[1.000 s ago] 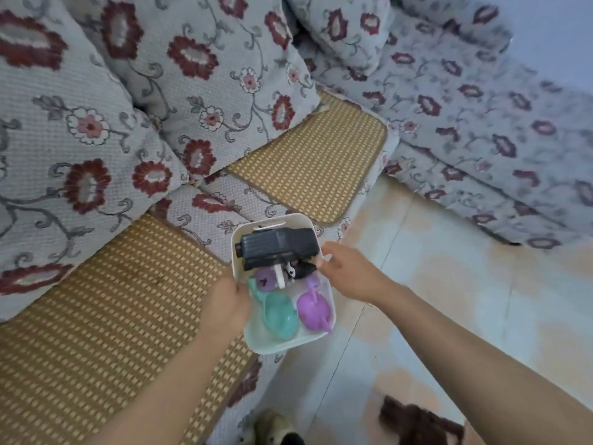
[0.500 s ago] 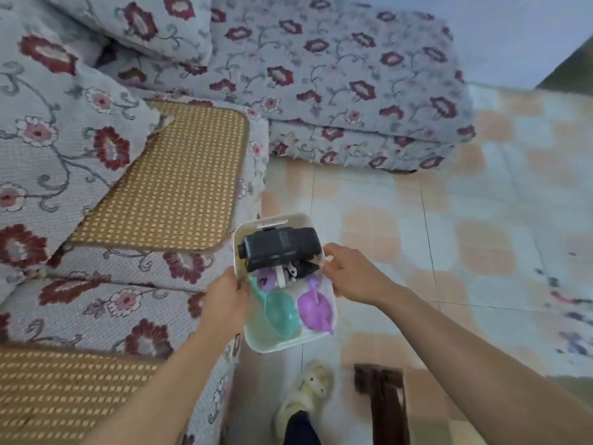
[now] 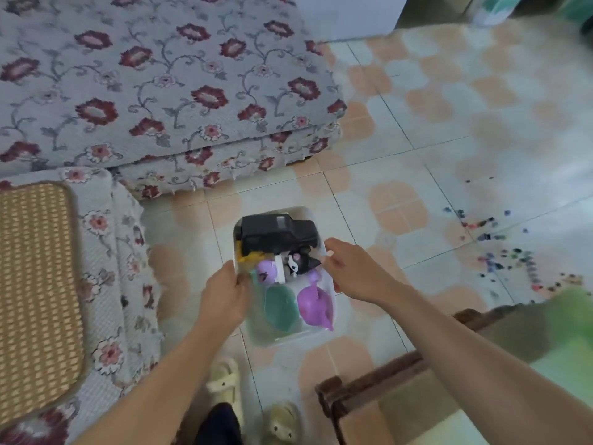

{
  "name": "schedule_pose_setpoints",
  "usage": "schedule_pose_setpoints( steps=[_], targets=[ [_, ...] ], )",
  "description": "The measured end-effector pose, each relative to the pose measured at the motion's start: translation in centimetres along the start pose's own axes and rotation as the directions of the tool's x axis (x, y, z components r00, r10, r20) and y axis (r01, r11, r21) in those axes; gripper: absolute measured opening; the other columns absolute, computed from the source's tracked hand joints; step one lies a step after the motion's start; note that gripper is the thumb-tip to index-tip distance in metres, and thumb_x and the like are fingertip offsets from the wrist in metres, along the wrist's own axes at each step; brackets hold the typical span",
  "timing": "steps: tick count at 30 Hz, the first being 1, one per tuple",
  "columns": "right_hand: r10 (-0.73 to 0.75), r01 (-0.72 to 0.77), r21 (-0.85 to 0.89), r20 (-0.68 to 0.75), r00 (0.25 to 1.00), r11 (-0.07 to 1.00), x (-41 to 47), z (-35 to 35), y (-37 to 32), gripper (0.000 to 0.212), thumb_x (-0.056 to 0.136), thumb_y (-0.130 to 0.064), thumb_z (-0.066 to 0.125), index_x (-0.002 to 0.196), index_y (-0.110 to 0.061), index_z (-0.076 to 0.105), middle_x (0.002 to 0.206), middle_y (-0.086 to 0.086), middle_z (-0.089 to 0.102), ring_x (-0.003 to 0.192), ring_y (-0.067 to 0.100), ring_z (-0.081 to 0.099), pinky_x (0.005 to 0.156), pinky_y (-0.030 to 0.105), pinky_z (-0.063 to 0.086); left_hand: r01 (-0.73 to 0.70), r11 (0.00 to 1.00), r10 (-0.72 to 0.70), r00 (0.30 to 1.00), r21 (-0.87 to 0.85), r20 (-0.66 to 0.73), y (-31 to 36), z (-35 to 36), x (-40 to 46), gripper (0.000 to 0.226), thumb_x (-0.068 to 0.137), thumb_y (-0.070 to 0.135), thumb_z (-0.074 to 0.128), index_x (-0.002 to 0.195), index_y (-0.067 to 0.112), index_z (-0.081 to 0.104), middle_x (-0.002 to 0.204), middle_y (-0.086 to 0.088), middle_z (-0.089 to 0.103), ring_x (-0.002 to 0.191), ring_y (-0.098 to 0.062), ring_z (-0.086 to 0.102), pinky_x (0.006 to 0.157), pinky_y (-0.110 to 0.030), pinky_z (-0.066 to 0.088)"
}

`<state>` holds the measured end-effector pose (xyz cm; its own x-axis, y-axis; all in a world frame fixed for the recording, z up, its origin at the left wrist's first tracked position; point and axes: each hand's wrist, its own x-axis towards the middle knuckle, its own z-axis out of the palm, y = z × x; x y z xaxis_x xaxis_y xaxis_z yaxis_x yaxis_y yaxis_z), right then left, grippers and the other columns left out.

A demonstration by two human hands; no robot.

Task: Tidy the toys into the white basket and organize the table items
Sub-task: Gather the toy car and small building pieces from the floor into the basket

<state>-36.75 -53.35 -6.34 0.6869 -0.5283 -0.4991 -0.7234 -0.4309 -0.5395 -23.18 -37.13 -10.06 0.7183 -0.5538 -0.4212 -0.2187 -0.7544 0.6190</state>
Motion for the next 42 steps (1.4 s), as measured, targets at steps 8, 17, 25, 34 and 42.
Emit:
schedule_pose_setpoints(
  steps=[8, 17, 25, 34, 42],
  targets=[
    [0.209, -0.181, 0.2, -0.129, 0.969, 0.963, 5.0, -9.3, 6.0, 0.017, 0.096, -0.014, 0.037, 0.08, -0.008, 0.036, 0.066, 0.006, 0.049, 0.061, 0.023, 0.05, 0.058, 0.033, 0.038, -0.194, 0.977, 0.173, 0.964, 0.092, 0.2, 12.3, 3.9, 11.1, 0.027, 0.094, 0.03, 0.037, 0.1, 0.014, 0.057, 0.098, -0.007, 0.064, 0.087, -0.028, 0.059, 0.078, -0.037, 0.05],
    [0.48, -0.342, 0.444, -0.248, 0.841, 0.828, 8.7, -17.5, 13.2, 0.02, 0.097, -0.014, 0.036, 0.102, -0.002, 0.052, 0.088, 0.013, 0.061, 0.08, 0.033, 0.063, 0.073, 0.044, 0.054, -0.477, 0.848, 0.356, 0.836, 0.23, 0.419, 26.3, 10.3, 21.1, 0.024, 0.096, 0.024, 0.036, 0.1, 0.009, 0.055, 0.099, -0.01, 0.062, 0.086, -0.028, 0.057, 0.074, -0.037, 0.046],
    [0.653, -0.428, 0.586, -0.243, 0.718, 0.688, 8.4, -24.0, 24.3, 0.022, 0.098, -0.016, 0.037, 0.108, -0.005, 0.054, 0.097, 0.013, 0.066, 0.086, 0.03, 0.064, 0.08, 0.045, 0.054, -0.642, 0.725, 0.4, 0.687, 0.25, 0.606, 38.5, 21.7, 23.8, 0.025, 0.096, 0.027, 0.038, 0.102, 0.009, 0.054, 0.098, -0.012, 0.063, 0.087, -0.029, 0.059, 0.079, -0.04, 0.05],
    [0.752, -0.456, 0.656, -0.273, 0.6, 0.601, 7.3, -35.2, 40.1, 0.017, 0.098, -0.015, 0.038, 0.097, -0.004, 0.052, 0.084, 0.01, 0.063, 0.077, 0.028, 0.062, 0.062, 0.032, 0.047, -0.727, 0.658, 0.403, 0.558, 0.194, 0.725, 55.3, 37.2, 24.4, 0.026, 0.095, 0.024, 0.04, 0.108, 0.007, 0.055, 0.101, -0.014, 0.063, 0.091, -0.033, 0.059, 0.083, -0.045, 0.05],
    [0.85, -0.43, 0.77, -0.268, 0.454, 0.472, 7.9, -43.7, 53.3, 0.021, 0.096, -0.014, 0.038, 0.1, -0.003, 0.055, 0.085, 0.012, 0.065, 0.075, 0.031, 0.062, 0.069, 0.041, 0.053, -0.816, 0.566, 0.391, 0.395, 0.121, 0.831, 68.6, 51.9, 26.4, 0.022, 0.094, 0.02, 0.038, 0.101, 0.01, 0.056, 0.098, -0.012, 0.062, 0.09, -0.031, 0.057, 0.078, -0.04, 0.047]
  ],
)
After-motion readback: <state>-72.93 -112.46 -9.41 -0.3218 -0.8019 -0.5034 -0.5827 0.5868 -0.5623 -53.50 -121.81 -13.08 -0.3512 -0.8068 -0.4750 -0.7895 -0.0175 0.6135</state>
